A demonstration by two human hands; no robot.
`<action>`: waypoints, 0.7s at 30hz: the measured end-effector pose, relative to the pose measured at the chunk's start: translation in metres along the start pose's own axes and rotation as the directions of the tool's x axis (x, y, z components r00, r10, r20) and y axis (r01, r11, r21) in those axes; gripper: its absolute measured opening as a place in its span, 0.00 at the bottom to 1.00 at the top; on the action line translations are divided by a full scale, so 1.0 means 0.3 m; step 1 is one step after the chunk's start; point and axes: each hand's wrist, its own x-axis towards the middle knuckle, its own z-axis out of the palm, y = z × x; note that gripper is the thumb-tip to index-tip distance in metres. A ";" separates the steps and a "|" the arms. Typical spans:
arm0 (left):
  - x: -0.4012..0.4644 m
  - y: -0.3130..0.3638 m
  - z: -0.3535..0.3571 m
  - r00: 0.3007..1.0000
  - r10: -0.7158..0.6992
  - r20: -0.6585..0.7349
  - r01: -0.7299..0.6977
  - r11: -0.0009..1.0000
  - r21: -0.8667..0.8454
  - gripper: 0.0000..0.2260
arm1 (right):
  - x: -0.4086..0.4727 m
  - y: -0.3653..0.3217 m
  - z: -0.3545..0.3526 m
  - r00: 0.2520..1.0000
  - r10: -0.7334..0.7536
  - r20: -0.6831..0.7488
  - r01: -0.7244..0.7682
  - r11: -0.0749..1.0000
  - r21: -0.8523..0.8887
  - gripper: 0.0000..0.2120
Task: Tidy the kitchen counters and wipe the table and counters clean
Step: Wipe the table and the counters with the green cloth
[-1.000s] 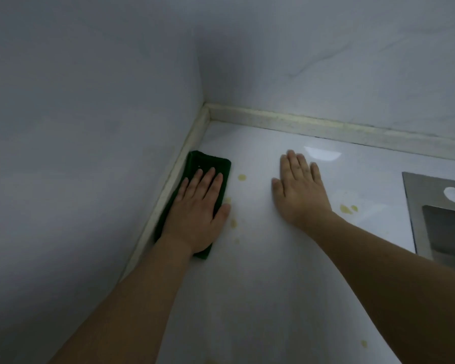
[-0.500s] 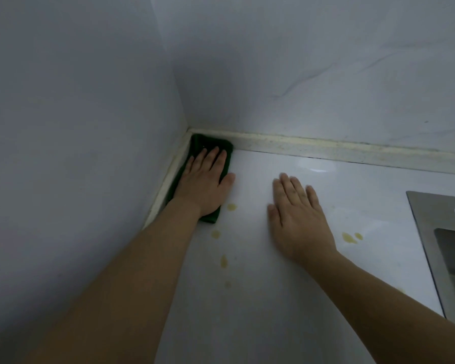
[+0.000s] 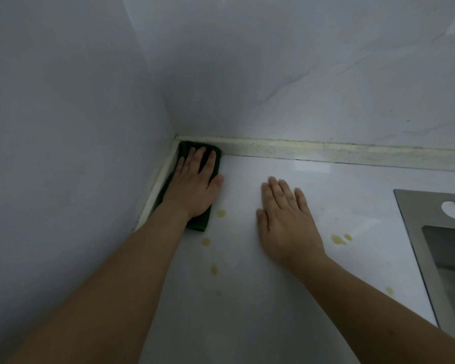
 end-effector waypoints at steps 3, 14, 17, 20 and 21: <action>0.000 0.018 -0.002 1.000 -0.021 0.022 0.021 1.000 -0.012 0.26 | 0.001 0.003 0.002 1.000 0.003 -0.012 -0.003 1.000 0.013 0.32; -0.012 0.087 0.010 1.000 -0.003 0.026 0.004 1.000 -0.022 0.25 | -0.001 -0.001 -0.003 1.000 0.015 -0.003 -0.015 1.000 -0.018 0.32; -0.018 0.081 0.016 1.000 0.001 0.018 0.000 1.000 -0.018 0.25 | 0.004 -0.003 -0.005 1.000 0.015 0.009 -0.015 1.000 -0.022 0.30; -0.046 0.080 0.023 1.000 0.004 0.005 -0.004 1.000 -0.021 0.25 | 0.005 0.001 -0.008 1.000 0.010 0.013 -0.009 1.000 -0.021 0.31; -0.062 0.080 0.025 1.000 0.009 0.003 -0.009 1.000 -0.019 0.25 | 0.005 0.002 -0.009 1.000 0.009 0.014 -0.009 1.000 -0.020 0.31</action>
